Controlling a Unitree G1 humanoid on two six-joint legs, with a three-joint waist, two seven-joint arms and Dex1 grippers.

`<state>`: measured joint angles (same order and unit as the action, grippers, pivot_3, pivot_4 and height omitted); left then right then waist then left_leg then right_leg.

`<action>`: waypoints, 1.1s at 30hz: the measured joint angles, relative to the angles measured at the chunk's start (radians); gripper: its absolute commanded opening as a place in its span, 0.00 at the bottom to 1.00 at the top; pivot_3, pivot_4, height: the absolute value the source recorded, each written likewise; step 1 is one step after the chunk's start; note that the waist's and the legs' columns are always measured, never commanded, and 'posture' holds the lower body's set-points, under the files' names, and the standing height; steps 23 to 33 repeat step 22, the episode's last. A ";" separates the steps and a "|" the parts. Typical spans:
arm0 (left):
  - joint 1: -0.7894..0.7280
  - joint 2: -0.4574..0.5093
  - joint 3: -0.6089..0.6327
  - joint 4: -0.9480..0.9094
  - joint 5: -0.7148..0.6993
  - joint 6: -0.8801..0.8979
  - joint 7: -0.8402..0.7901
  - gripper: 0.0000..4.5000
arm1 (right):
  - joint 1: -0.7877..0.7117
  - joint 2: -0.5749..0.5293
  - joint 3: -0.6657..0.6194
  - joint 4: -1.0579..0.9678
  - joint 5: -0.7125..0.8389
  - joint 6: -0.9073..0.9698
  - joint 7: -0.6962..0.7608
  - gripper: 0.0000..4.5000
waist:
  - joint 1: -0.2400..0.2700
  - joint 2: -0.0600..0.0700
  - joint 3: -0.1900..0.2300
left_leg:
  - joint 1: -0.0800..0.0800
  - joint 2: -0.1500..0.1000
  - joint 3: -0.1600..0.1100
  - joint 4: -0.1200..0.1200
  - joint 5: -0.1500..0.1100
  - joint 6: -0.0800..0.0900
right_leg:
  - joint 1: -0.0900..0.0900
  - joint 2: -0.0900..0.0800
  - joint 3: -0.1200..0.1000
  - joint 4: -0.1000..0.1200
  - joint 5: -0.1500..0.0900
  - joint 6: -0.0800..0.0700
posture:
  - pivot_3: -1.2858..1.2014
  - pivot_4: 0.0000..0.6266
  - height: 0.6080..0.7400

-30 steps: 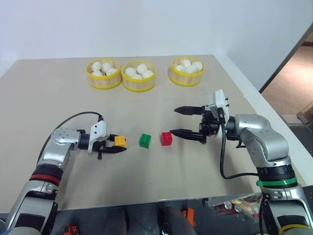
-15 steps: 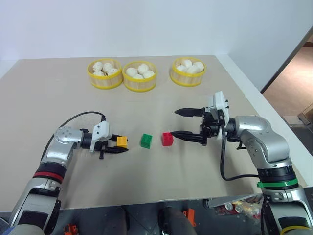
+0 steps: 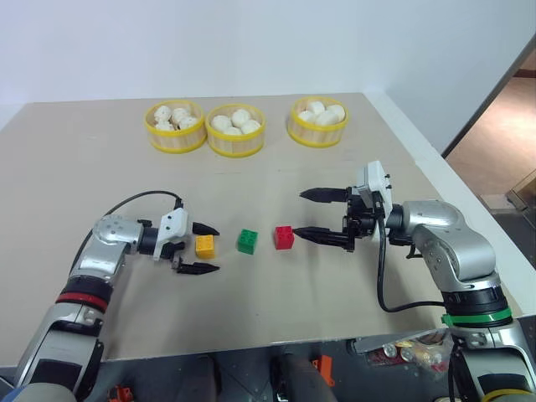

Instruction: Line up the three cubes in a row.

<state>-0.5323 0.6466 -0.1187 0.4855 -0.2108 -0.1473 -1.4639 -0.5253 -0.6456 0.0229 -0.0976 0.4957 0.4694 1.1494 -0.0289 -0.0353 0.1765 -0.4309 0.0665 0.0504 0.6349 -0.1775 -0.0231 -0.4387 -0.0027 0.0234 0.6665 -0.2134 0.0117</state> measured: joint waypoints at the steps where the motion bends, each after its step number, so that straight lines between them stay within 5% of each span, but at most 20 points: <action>1: 0.038 0.029 0.016 -0.049 -0.013 0.028 0.003 0.99 | 0.008 -0.005 -0.003 -0.003 0.000 0.001 -0.002 1.00 | -0.002 0.000 0.000 | 0.000 0.001 0.000 -0.001 0.000 0.000 | -0.001 0.000 0.000 0.000 0.000 0.000 | 0.52 0.24 1.00; 12: 0.203 0.108 0.224 -0.438 -0.173 0.343 0.234 0.99 | 0.008 -0.038 -0.046 0.006 0.002 -0.005 -0.017 1.00 | 0.007 0.000 0.000 | 0.000 0.000 0.001 0.001 0.000 0.000 | 0.000 -0.001 0.000 0.000 -0.002 -0.003 | 0.52 0.24 1.00; 17: 0.253 0.043 0.382 -0.498 -0.204 0.482 0.535 0.99 | 0.030 -0.035 -0.090 0.008 0.000 -0.009 -0.071 1.00 | 0.007 0.000 0.000 | 0.001 0.000 0.000 0.000 0.000 0.000 | 0.000 -0.001 0.000 0.000 0.000 0.000 | 0.52 0.24 1.00; 22: 0.364 -0.039 0.402 -0.528 -0.106 0.458 0.769 0.99 | 0.065 0.026 -0.155 0.075 -0.065 -0.095 -0.239 1.00 | 0.007 0.000 0.000 | 0.000 0.000 0.001 0.000 0.000 0.000 | 0.000 -0.001 0.001 0.000 0.001 0.001 | 0.52 0.24 1.00; 33: 0.364 -0.039 0.402 -0.528 -0.106 0.458 0.769 0.99 | 0.065 0.026 -0.155 0.075 -0.065 -0.095 -0.239 1.00 | 0.007 0.000 0.000 | 0.000 0.000 0.001 0.000 0.000 0.000 | 0.000 -0.001 0.001 0.000 0.001 0.001 | 0.52 0.24 1.00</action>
